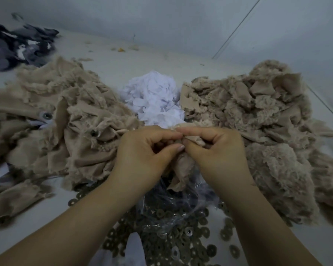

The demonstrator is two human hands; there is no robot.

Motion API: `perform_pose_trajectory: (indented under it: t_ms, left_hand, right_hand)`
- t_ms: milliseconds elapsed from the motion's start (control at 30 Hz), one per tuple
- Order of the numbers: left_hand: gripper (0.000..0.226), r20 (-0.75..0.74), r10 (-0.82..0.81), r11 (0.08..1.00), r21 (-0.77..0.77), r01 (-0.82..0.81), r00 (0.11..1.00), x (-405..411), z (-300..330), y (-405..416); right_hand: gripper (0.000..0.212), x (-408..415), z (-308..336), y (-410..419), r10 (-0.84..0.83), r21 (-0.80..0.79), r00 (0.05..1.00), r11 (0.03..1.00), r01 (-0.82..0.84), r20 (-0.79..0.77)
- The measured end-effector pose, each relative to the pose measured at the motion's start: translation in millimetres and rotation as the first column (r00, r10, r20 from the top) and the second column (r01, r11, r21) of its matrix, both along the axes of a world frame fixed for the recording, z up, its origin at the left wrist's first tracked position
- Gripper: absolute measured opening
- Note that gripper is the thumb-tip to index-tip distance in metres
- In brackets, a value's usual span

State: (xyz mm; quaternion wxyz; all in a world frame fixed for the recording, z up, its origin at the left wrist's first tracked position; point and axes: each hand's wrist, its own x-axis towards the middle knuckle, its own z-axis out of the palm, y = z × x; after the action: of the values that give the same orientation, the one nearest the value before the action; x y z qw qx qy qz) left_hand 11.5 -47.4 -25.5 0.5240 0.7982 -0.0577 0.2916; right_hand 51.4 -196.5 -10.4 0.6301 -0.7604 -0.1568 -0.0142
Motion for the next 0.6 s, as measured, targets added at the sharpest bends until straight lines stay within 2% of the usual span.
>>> perform_pose_trajectory:
  t_ms: [100, 233, 300, 400, 600]
  left_hand:
    - [0.027, 0.068, 0.025, 0.997, 0.065, -0.030, 0.997, 2.2, 1.4, 3.9]
    - [0.025, 0.052, 0.004, 1.000, -0.031, -0.003, 0.999, 3.5, 1.1, 2.5]
    - [0.026, 0.068, 0.019, 1.000, -0.018, -0.018, 0.998, 2.6, 0.3, 1.7]
    - [0.028, 0.125, 0.051, 0.996, 0.070, -0.060, 0.991, 1.6, -1.7, 0.2]
    - [0.024, 0.112, 0.040, 0.998, -0.044, -0.035, 0.993, 2.9, -3.9, 2.1]
  right_hand:
    - [0.019, -0.1, 1.4, -0.7, 0.053, 0.027, 0.999, 0.998, -0.052, -0.014]
    - [0.022, -1.6, 1.4, -0.3, 0.022, -0.007, 0.999, 1.000, -0.022, 0.050]
    - [0.023, -1.4, 0.2, 0.7, 0.025, 0.001, 0.999, 1.000, -0.025, 0.043]
    - [0.020, 1.3, -2.1, 0.3, 0.053, 0.093, 0.998, 0.994, -0.049, -0.040]
    - [0.013, 6.2, -6.3, -0.8, 0.186, 0.288, 0.956, 0.951, -0.116, -0.228]
